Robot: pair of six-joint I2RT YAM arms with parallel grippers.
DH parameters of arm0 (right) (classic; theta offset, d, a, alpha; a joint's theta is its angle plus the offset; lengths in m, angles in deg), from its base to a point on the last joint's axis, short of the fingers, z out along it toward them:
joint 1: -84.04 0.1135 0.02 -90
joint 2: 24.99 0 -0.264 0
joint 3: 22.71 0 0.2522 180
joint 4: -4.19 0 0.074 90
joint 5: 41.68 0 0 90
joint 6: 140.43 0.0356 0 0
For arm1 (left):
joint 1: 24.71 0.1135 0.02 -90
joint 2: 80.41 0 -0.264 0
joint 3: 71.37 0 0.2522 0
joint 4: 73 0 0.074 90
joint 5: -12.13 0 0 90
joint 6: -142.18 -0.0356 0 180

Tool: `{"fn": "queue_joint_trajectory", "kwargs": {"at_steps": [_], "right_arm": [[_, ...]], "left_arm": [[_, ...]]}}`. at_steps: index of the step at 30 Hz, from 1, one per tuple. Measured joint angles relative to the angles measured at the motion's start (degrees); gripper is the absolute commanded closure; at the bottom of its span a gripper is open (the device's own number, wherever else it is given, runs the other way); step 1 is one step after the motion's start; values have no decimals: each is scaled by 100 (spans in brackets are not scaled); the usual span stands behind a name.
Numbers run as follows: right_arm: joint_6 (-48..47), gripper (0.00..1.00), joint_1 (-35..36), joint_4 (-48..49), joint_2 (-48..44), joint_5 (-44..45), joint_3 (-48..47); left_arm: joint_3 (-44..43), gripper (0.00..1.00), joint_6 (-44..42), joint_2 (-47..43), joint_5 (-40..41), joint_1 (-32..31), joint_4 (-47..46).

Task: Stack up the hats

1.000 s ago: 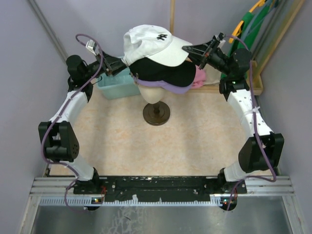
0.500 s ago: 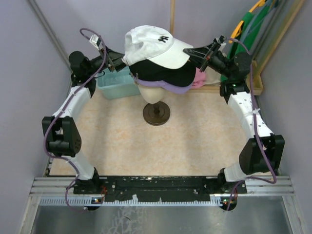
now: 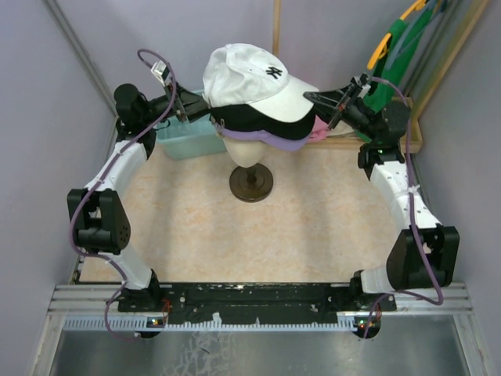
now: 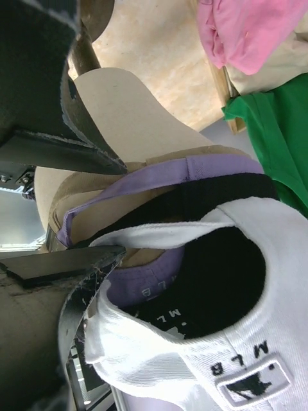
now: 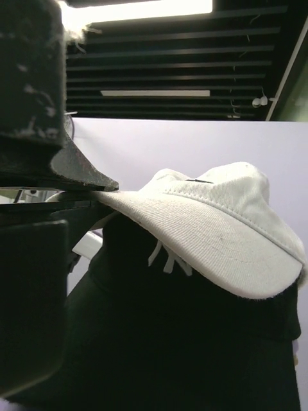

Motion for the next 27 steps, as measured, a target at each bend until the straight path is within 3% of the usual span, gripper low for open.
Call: {"fn": "queue_joint_trajectory", "kwargs": {"at_steps": [11, 20, 24, 27], "right_arm": [[358, 100, -186, 787, -90, -105, 608], [625, 100, -197, 1185, 647, -332, -22], [704, 100, -197, 1224, 866, -367, -398], [728, 100, -197, 1268, 949, -374, -566]], "left_arm": [[-284, 59, -151, -4, -48, 17, 363], [-1137, 75, -109, 7, 57, 284, 564], [-1670, 75, -96, 0, 83, 407, 586], [-1753, 68, -109, -26, 76, 457, 612]]}}
